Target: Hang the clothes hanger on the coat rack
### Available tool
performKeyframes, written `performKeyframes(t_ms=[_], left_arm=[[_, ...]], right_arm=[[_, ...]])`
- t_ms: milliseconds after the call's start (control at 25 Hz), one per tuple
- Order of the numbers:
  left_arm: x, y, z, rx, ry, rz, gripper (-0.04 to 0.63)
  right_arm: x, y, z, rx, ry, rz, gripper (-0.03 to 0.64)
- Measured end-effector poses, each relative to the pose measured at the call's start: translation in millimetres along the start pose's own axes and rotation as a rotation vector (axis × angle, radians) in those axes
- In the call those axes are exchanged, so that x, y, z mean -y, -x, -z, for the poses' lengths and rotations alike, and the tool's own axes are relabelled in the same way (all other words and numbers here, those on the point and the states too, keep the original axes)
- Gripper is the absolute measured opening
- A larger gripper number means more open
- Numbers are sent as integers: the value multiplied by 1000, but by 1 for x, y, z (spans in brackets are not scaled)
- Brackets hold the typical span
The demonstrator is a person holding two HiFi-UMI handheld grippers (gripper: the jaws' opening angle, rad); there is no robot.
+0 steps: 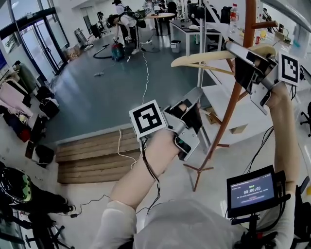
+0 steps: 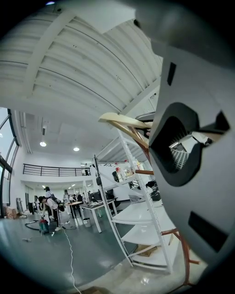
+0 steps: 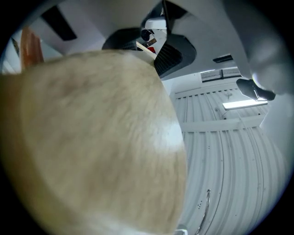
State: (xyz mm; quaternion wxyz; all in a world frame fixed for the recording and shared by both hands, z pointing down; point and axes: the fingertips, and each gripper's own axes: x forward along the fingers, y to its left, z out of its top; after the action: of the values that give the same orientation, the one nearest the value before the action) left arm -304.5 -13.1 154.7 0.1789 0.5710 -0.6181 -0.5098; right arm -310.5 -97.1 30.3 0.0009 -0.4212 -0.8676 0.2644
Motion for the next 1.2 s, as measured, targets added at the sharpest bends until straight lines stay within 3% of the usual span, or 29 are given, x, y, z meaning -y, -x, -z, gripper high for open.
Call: performKeyframes(t_ms=[760,1200], left_arm=[[-11,-9,-4,36,8,-30,6],[-22,6,-9,53,31,-33,6]], right_arm=[[30,-4,-25,-44,-104,-15,89],[37,-24,-4,-103,-151,-35,89]])
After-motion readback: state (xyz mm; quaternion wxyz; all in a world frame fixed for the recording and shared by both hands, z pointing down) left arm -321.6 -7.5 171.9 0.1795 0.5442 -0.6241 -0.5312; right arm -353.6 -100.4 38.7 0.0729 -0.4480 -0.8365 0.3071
